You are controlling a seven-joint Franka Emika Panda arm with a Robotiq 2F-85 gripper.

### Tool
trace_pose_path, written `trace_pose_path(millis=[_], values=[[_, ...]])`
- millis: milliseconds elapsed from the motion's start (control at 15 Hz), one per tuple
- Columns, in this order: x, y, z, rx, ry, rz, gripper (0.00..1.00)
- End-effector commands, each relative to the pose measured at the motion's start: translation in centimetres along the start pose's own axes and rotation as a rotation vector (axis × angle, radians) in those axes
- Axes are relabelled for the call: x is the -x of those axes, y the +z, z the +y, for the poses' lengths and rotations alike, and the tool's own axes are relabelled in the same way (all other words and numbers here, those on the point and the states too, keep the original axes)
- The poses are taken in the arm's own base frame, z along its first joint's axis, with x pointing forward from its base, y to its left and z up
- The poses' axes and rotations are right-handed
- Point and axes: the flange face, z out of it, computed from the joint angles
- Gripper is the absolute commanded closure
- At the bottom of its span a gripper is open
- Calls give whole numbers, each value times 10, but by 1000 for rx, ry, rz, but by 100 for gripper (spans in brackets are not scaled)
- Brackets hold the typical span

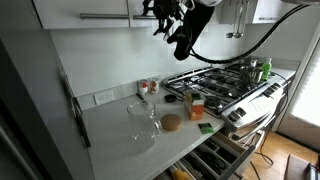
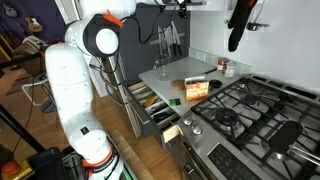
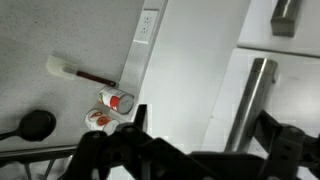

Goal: Open the right door of the upper cabinet on the left and remove the orange spatula then put it in the glass jug

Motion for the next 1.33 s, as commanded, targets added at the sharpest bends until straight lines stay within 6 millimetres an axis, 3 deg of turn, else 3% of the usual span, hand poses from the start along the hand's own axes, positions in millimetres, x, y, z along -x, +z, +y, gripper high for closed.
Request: trace_pose_path(millis=[0, 267, 600, 933, 1267], values=[[-6, -1, 14, 148, -2, 1, 0], [-12, -18, 21, 210, -86, 43, 0], [-15, -24, 37, 204, -240, -10, 0], [-27, -42, 66, 254, -359, -50, 0], [-35, -72, 93, 289, -424, -22, 0]])
